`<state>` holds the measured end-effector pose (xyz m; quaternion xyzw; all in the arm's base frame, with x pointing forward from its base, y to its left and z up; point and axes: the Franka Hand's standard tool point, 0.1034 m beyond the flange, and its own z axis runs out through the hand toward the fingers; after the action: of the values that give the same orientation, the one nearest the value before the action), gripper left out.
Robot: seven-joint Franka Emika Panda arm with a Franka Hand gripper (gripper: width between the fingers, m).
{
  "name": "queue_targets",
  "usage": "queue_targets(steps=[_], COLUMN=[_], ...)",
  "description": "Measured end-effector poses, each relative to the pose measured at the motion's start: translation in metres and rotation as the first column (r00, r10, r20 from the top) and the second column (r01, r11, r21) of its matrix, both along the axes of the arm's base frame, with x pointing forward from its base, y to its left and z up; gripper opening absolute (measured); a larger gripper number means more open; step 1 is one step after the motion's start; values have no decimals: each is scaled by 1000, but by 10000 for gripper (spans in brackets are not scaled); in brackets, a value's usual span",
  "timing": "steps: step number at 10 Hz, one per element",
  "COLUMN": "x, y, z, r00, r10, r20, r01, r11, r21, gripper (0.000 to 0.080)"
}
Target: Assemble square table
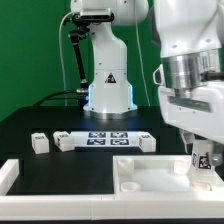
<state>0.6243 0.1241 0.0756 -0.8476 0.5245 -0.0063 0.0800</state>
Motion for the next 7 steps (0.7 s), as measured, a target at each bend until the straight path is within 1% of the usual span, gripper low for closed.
queue_targets(steps=[1,2,3,4,5,6,7], x=[0,0,0,0,-2,-1,-3], y=[0,-1,-2,-2,-2,-1,2], z=[0,0,0,0,-2,-2,-3], r00=[987,983,965,934,850,701,636], r10=[161,185,259,355,525,713,772], r20=[18,20,26,33,28,20,9], r01=[-160,-184,-258,-352,-520,-701,-759], r11=[987,982,965,934,848,694,627], r21=[-25,-30,-41,-57,-103,-164,-178], gripper=[612,612,643,648,648,649,649])
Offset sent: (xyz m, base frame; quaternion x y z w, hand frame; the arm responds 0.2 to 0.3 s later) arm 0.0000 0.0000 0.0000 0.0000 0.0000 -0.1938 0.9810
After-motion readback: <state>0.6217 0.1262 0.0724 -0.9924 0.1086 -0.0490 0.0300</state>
